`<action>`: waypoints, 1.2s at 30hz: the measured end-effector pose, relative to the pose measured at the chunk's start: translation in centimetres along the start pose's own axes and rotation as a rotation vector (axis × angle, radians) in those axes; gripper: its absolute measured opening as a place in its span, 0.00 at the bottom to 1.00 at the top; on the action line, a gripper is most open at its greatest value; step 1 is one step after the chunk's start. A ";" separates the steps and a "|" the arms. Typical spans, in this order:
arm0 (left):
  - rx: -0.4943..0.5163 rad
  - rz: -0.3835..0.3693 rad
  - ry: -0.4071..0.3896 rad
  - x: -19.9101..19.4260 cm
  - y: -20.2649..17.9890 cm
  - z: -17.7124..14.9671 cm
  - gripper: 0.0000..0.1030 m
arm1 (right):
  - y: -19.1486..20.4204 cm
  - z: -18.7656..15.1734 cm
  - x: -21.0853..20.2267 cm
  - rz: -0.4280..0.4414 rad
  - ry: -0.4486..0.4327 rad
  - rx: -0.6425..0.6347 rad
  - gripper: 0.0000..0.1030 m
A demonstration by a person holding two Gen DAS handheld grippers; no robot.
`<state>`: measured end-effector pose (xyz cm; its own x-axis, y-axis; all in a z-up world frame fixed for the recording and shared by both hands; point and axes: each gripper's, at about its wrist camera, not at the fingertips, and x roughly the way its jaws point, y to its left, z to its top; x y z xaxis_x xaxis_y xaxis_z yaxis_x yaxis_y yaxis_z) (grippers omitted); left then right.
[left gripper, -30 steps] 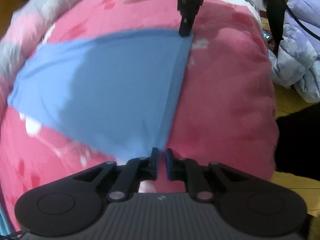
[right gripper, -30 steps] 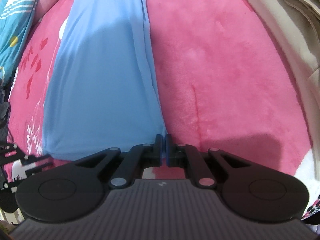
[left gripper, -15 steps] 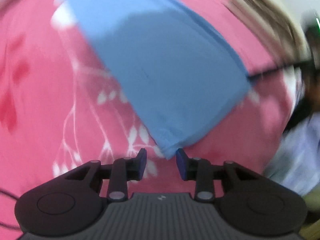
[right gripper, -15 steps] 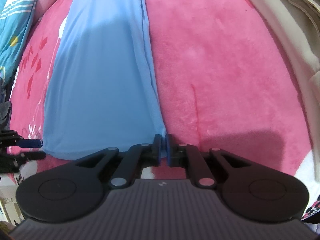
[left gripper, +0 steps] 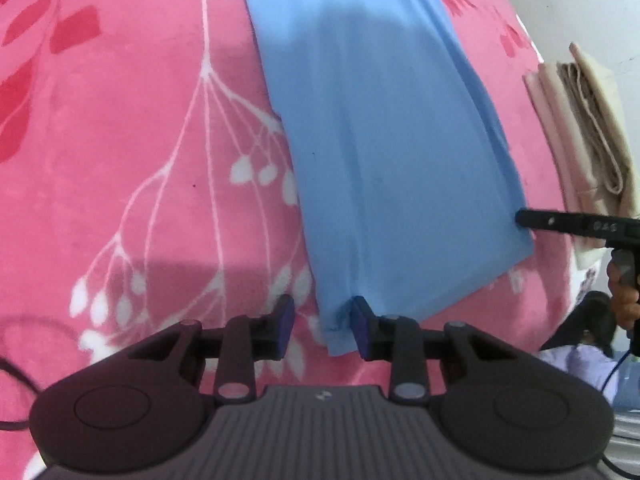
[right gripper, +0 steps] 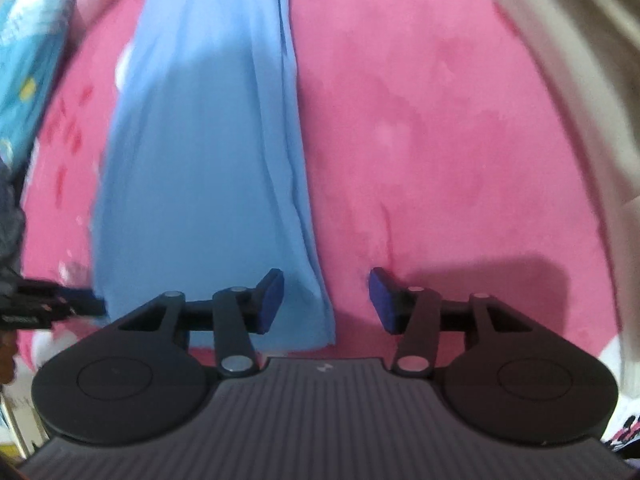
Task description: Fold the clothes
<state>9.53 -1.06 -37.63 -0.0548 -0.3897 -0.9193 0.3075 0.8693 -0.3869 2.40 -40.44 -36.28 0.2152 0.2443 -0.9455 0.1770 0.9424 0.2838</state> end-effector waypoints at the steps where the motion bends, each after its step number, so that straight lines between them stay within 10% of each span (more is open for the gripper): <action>1: 0.005 0.003 0.000 -0.1 -0.2 -0.2 0.17 | 0.2 -0.2 -0.1 0.004 0.007 -0.013 0.24; 3: 0.009 0.006 -0.002 -0.4 -0.4 -0.5 0.03 | 0.2 -0.4 -0.4 0.034 0.027 -0.002 0.03; 20: 0.036 0.117 0.069 -0.9 0.2 -0.4 0.03 | -0.9 -1.4 -0.4 -0.006 0.148 -0.040 0.02; 30: 0.019 0.239 0.084 -2.8 -0.9 -0.1 0.20 | 3.1 7.8 -2.0 0.123 -0.138 -0.263 0.05; 36: -0.008 0.344 0.014 -6.1 -1.5 1.1 0.21 | 4.3 8.8 1.3 0.156 -0.113 -0.471 0.04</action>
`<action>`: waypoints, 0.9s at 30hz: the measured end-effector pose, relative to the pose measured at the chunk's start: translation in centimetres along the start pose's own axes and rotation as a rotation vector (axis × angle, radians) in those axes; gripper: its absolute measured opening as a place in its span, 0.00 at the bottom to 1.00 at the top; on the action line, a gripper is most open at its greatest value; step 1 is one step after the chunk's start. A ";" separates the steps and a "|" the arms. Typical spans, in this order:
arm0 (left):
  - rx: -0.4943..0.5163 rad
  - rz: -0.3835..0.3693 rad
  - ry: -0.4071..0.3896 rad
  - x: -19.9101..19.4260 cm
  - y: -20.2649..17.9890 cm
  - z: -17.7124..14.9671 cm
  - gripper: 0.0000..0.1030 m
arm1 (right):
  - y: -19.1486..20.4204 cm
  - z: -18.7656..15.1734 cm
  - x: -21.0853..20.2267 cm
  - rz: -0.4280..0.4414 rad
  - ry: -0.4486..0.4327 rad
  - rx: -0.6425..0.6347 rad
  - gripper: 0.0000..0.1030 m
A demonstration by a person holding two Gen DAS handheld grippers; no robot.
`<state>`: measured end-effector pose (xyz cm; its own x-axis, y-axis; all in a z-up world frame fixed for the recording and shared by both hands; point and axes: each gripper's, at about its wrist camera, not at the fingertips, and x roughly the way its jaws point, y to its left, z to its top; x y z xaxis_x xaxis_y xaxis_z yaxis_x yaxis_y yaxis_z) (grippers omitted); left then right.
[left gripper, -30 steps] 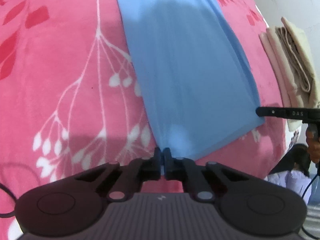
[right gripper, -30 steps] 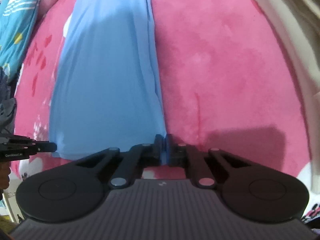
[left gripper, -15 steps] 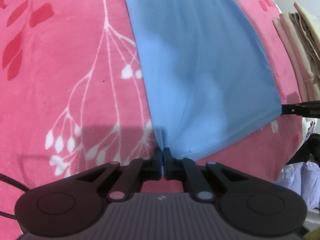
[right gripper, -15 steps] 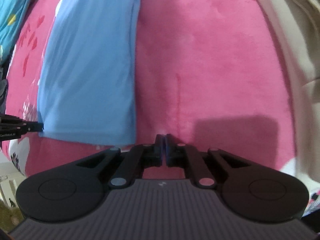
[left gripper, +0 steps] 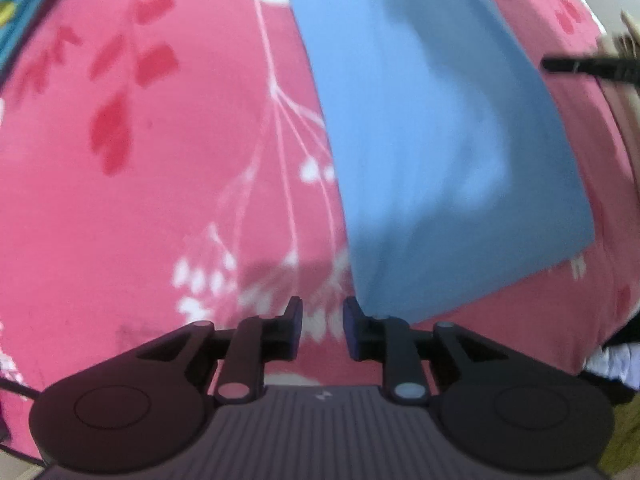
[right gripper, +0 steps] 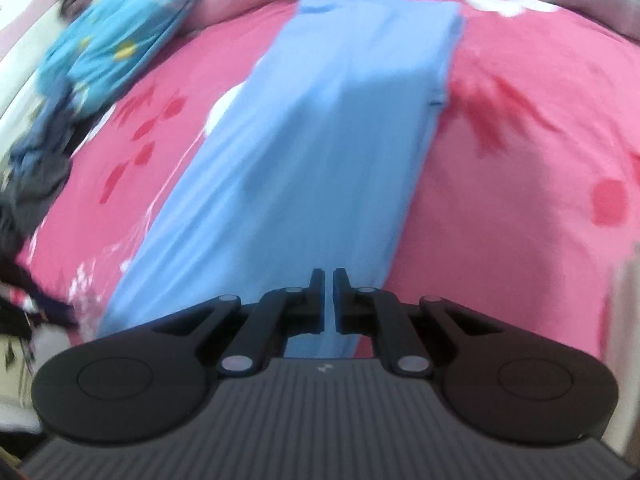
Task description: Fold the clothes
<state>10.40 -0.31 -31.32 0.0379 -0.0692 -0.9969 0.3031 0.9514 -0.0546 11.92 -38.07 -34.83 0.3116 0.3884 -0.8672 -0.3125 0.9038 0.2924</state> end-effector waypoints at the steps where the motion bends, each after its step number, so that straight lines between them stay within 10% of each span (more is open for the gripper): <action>1: -0.004 -0.004 -0.026 -0.3 0.0 0.3 0.22 | -0.8 -0.7 -0.2 -0.013 0.026 0.010 0.04; 7: 0.039 -0.063 -0.050 2.8 -4.1 1.8 0.22 | -3.7 -1.6 -2.8 -0.118 0.109 0.078 0.05; 17: 0.079 -0.092 -0.031 4.3 -4.0 0.9 0.27 | -6.9 11.1 0.4 -0.132 -0.187 0.120 0.09; 27: 0.061 -0.135 -0.017 4.8 -1.9 1.1 0.32 | -10.0 14.9 4.8 -0.176 -0.136 0.188 0.02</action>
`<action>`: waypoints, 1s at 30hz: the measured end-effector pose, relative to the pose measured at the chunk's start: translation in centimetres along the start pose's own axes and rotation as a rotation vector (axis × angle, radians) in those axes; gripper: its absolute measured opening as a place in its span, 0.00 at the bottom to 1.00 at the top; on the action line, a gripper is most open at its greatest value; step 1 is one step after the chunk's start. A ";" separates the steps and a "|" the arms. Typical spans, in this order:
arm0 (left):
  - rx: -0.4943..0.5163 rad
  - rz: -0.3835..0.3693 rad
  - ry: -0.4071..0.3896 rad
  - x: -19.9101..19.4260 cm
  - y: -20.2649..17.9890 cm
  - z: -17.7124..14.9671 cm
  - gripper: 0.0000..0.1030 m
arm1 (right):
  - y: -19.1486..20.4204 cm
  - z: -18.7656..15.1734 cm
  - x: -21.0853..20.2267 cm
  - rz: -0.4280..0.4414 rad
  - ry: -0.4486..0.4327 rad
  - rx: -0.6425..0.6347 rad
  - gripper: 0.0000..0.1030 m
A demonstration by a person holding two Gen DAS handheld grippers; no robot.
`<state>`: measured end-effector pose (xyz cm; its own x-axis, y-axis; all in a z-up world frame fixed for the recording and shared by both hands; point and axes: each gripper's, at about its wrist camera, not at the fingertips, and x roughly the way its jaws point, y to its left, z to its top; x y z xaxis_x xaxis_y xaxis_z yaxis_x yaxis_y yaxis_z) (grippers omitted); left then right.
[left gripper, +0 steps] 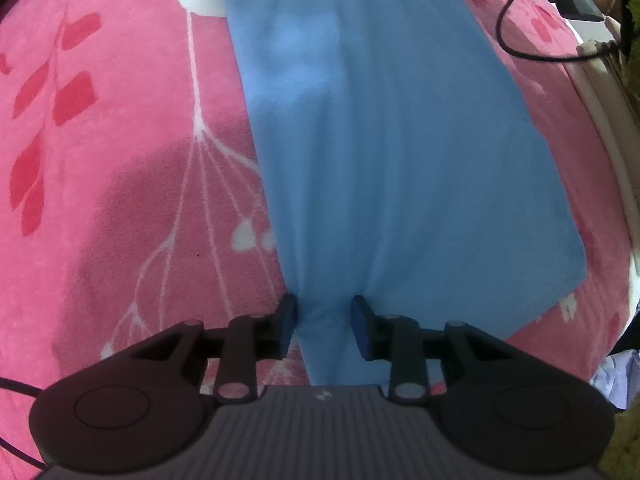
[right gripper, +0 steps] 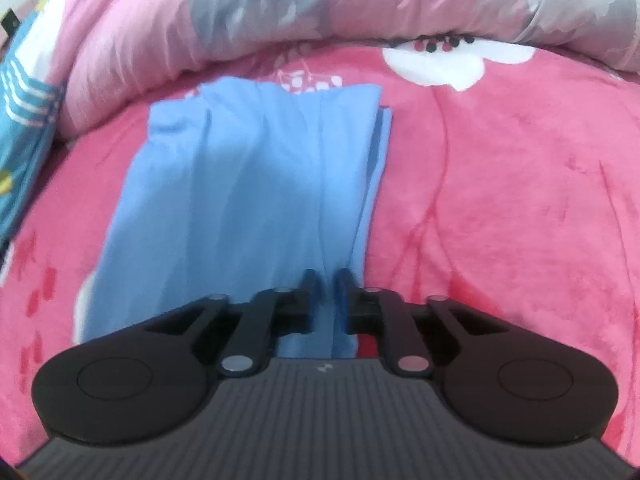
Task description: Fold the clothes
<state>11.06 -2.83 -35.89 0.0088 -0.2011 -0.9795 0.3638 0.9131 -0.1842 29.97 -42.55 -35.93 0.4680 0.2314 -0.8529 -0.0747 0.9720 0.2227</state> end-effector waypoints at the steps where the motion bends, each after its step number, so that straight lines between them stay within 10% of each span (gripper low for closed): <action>1: -0.001 -0.005 0.003 0.0 0.1 0.0 0.32 | -0.2 0.1 0.2 -0.019 -0.002 0.005 0.02; 16: 0.017 -0.051 0.028 -0.2 1.4 -0.6 0.32 | -4.1 6.6 3.5 -0.001 -0.134 0.116 0.25; 19: 0.016 -0.053 0.028 -0.4 1.6 -1.0 0.32 | -4.3 7.4 4.4 0.013 -0.130 0.112 0.00; 30: 0.007 -0.069 0.023 -0.8 2.3 -2.2 0.32 | -6.0 6.7 5.3 -0.044 -0.146 0.208 0.00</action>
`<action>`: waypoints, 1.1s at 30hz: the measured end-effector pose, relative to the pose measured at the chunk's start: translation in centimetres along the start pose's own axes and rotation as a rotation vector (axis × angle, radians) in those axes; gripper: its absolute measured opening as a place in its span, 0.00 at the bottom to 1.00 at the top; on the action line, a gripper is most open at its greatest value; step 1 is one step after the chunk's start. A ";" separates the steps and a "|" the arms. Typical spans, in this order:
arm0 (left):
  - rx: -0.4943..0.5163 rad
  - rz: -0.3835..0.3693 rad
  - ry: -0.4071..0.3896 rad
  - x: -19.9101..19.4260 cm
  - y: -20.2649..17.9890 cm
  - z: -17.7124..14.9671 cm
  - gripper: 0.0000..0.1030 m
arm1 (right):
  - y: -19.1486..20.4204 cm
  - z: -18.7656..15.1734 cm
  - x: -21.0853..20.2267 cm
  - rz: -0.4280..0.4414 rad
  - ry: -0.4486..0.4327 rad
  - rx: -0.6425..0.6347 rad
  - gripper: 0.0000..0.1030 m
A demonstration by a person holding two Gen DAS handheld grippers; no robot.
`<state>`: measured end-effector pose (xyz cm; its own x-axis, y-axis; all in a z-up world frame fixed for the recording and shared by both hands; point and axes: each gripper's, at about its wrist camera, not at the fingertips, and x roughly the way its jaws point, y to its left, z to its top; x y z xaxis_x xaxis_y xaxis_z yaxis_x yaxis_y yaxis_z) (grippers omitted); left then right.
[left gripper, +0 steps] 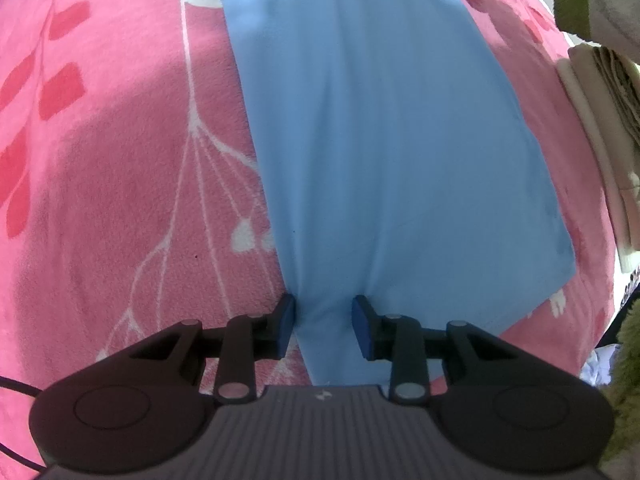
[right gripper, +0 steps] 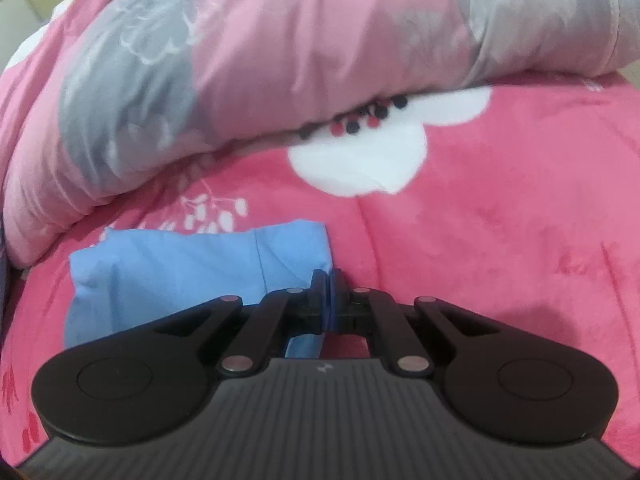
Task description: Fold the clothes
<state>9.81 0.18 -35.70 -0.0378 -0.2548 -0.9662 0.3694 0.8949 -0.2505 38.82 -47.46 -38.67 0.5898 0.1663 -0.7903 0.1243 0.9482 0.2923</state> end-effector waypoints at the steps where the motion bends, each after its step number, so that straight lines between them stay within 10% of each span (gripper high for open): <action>1: -0.003 -0.002 0.000 -0.1 0.1 -0.1 0.32 | 0.2 0.1 -0.1 -0.009 -0.001 -0.008 0.01; 9: -0.163 -0.084 0.020 -5.1 3.6 2.6 0.33 | 4.0 1.8 -5.0 -0.008 -0.053 -0.228 0.18; 15: -0.266 -0.071 -0.193 -7.1 10.5 10.7 0.33 | 10.2 3.6 -1.4 0.200 0.004 -0.491 0.39; 24: -0.309 -0.241 -0.476 -1.5 10.3 29.1 0.48 | 12.8 7.1 4.9 0.332 0.149 -0.494 0.37; 26: -0.304 -0.199 -0.464 1.1 9.1 32.0 0.37 | 12.7 7.4 5.9 0.350 0.190 -0.485 0.22; 29: -0.363 -0.161 -0.464 2.8 9.6 32.1 0.09 | 12.3 7.0 7.2 0.309 0.211 -0.492 0.05; 33: -0.448 -0.216 -0.499 2.8 10.7 30.2 0.05 | 11.1 7.3 7.0 0.261 0.161 -0.423 0.04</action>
<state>41.67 -2.06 -39.29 0.4029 -0.4852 -0.7761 -0.0206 0.8429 -0.5377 50.16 -37.79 -37.02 0.4236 0.4193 -0.8030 -0.3633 0.8906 0.2735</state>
